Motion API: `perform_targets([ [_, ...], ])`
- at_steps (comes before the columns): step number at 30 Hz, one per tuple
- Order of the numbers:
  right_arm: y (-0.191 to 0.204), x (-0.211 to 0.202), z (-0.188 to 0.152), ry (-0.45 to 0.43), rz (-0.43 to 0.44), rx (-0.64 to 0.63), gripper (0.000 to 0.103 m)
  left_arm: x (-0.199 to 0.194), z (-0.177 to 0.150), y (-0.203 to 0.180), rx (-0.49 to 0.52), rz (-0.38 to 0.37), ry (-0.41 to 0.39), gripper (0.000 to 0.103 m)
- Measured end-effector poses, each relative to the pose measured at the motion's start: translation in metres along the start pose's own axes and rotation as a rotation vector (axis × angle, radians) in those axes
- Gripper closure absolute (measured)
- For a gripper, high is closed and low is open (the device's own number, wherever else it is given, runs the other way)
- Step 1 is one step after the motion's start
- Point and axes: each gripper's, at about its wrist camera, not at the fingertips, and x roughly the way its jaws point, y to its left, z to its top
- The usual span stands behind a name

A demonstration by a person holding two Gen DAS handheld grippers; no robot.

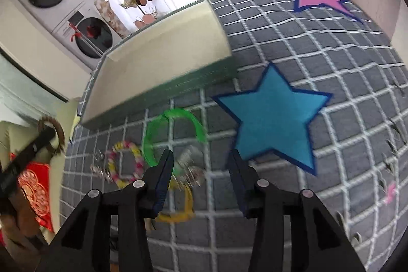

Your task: Organize jewelry

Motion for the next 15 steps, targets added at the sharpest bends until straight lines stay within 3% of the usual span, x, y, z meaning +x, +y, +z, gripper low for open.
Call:
perform_targets([
  [4, 0.02, 0.027, 0.012, 0.032, -0.071, -0.059, 0.058, 0.005, -0.001, -0.002, 0.0, -0.004, 0.008, 0.077],
  [6, 0.031, 0.031, 0.013, 0.041, -0.14, -0.113, 0.091, 0.007, -0.001, -0.003, 0.007, -0.006, 0.012, 0.077],
  [11, 0.039, 0.016, 0.015, 0.005, -0.148, -0.143, 0.092, 0.009, 0.006, 0.001, 0.012, -0.015, 0.016, 0.077],
  [15, 0.048, -0.009, 0.035, -0.049, -0.114, -0.156, 0.092, 0.01, 0.022, 0.003, 0.024, -0.009, 0.004, 0.077],
])
